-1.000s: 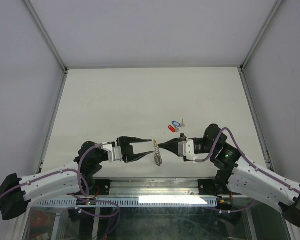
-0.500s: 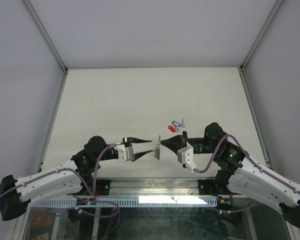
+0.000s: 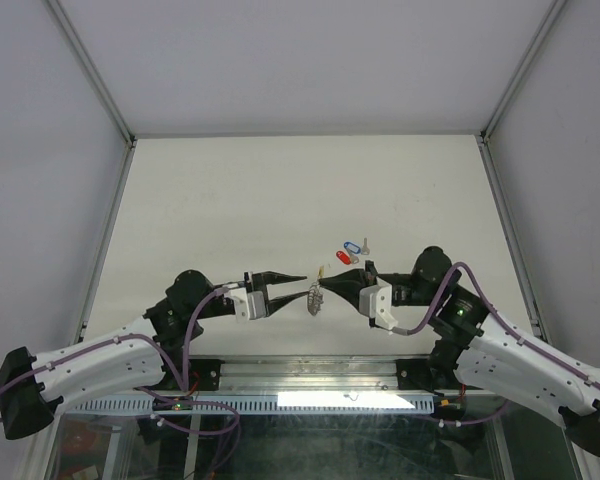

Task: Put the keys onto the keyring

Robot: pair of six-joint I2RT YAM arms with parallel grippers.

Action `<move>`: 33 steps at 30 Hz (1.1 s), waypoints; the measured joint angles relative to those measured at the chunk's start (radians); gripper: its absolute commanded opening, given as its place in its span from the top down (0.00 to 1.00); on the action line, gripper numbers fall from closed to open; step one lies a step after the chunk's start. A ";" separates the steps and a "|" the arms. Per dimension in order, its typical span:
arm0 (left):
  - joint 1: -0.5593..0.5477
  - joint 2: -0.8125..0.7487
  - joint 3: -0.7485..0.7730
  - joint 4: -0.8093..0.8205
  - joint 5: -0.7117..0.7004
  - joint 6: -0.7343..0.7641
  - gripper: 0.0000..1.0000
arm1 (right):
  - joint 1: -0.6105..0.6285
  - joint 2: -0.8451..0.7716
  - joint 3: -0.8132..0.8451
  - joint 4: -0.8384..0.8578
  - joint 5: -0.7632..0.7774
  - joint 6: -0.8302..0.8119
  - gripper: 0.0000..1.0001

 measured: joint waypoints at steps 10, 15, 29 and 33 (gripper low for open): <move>0.000 0.009 0.013 0.035 0.044 -0.006 0.76 | 0.000 -0.001 -0.055 0.120 -0.014 0.132 1.00; 0.000 0.000 0.014 0.035 0.047 -0.006 0.77 | 0.000 -0.002 -0.055 0.147 -0.032 0.157 1.00; 0.000 0.033 0.047 0.029 0.080 -0.003 0.81 | 0.000 0.006 -0.055 0.166 -0.060 0.164 1.00; 0.000 0.042 0.055 0.020 0.091 -0.002 0.84 | 0.000 0.012 -0.055 0.167 -0.062 0.164 1.00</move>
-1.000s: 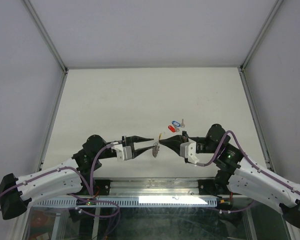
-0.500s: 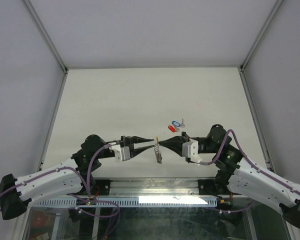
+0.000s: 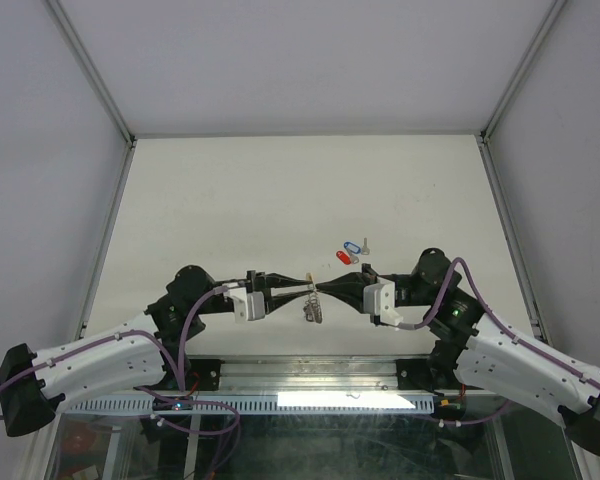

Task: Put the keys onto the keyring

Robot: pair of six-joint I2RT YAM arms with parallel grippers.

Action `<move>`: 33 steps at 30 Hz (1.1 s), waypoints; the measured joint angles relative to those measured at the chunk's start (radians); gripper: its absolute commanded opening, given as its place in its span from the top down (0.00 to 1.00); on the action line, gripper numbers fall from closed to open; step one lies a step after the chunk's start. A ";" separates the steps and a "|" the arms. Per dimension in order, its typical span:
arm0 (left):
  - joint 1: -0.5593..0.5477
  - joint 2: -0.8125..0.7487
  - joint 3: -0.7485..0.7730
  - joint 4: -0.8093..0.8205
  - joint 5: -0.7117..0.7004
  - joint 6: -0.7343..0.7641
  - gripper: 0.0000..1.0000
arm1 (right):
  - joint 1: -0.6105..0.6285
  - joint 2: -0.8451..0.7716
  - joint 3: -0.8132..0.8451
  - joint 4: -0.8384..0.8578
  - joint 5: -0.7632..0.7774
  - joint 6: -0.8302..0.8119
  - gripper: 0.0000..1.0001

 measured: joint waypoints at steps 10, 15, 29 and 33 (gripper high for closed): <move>0.000 0.020 0.025 -0.048 0.010 0.007 0.89 | -0.003 0.010 0.000 0.000 -0.005 0.000 1.00; 0.000 0.023 0.040 -0.084 0.020 0.016 1.00 | -0.005 0.017 0.000 -0.001 -0.005 0.000 1.00; 0.000 0.050 0.219 -0.419 -0.023 0.116 1.00 | -0.005 -0.021 -0.006 -0.055 0.003 -0.002 0.91; 0.000 0.088 0.320 -0.562 -0.061 0.150 1.00 | -0.004 -0.077 -0.051 -0.058 0.000 -0.002 0.74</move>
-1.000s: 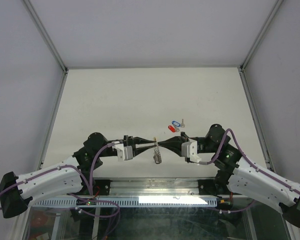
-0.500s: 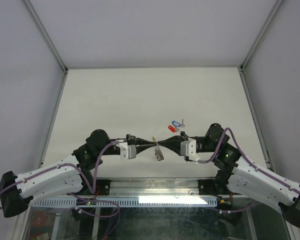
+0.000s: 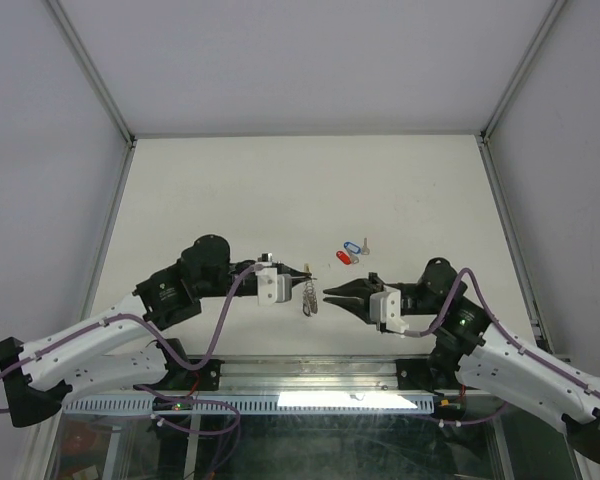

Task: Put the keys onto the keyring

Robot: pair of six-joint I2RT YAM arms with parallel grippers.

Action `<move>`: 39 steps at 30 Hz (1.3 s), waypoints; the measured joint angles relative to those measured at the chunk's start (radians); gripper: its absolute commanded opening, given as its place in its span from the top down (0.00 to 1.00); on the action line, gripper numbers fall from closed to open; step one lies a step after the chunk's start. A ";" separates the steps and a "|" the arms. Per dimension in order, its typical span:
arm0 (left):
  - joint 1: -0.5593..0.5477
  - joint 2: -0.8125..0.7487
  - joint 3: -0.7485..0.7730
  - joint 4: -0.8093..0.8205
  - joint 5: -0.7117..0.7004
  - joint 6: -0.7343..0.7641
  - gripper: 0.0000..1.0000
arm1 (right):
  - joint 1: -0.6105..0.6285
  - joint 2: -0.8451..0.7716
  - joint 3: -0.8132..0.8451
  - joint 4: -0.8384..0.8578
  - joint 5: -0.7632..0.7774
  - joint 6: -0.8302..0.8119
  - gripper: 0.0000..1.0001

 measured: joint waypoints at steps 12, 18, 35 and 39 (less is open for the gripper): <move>0.000 0.200 0.338 -0.463 -0.101 0.066 1.00 | 0.002 -0.057 -0.122 0.067 0.224 0.256 0.70; 0.000 0.321 0.456 -0.621 -0.131 0.057 1.00 | 0.002 -0.050 -0.129 0.114 0.370 0.433 0.70; 0.000 0.528 0.530 -0.792 -0.257 -0.093 1.00 | 0.002 -0.064 -0.172 0.127 0.646 0.679 0.69; 0.000 0.508 0.440 -0.716 -0.288 -0.109 1.00 | 0.002 -0.064 -0.174 0.123 0.667 0.695 0.69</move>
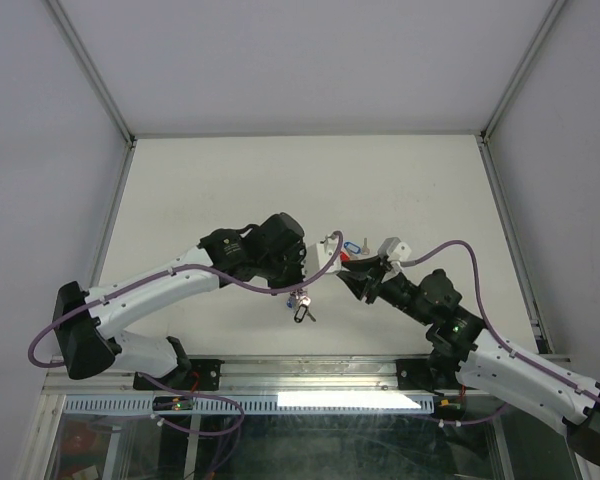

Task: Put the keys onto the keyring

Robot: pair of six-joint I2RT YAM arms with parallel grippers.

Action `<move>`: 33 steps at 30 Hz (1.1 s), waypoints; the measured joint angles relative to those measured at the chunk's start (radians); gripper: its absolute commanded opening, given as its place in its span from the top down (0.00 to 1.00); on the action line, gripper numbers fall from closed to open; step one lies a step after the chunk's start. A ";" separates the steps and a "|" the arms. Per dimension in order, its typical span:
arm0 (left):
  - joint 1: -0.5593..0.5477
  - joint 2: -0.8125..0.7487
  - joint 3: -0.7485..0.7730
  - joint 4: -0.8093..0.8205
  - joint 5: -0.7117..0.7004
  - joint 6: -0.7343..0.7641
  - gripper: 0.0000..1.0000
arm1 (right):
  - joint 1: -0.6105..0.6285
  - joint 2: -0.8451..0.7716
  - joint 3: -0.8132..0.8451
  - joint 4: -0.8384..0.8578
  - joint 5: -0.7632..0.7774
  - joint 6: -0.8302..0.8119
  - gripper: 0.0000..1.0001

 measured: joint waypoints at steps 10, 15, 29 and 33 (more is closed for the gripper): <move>0.000 -0.015 -0.046 0.052 -0.085 0.039 1.00 | 0.000 0.012 0.000 -0.034 -0.010 -0.006 0.64; 0.000 0.036 0.054 -0.026 -0.142 0.100 1.00 | 0.000 0.042 -0.003 -0.027 -0.069 -0.015 0.60; -0.062 0.069 0.145 -0.169 -0.178 0.248 1.00 | 0.000 0.401 -0.155 0.591 -0.238 -0.082 0.65; -0.084 0.069 0.146 -0.179 -0.178 0.272 1.00 | 0.000 0.542 -0.160 0.802 -0.286 -0.082 0.64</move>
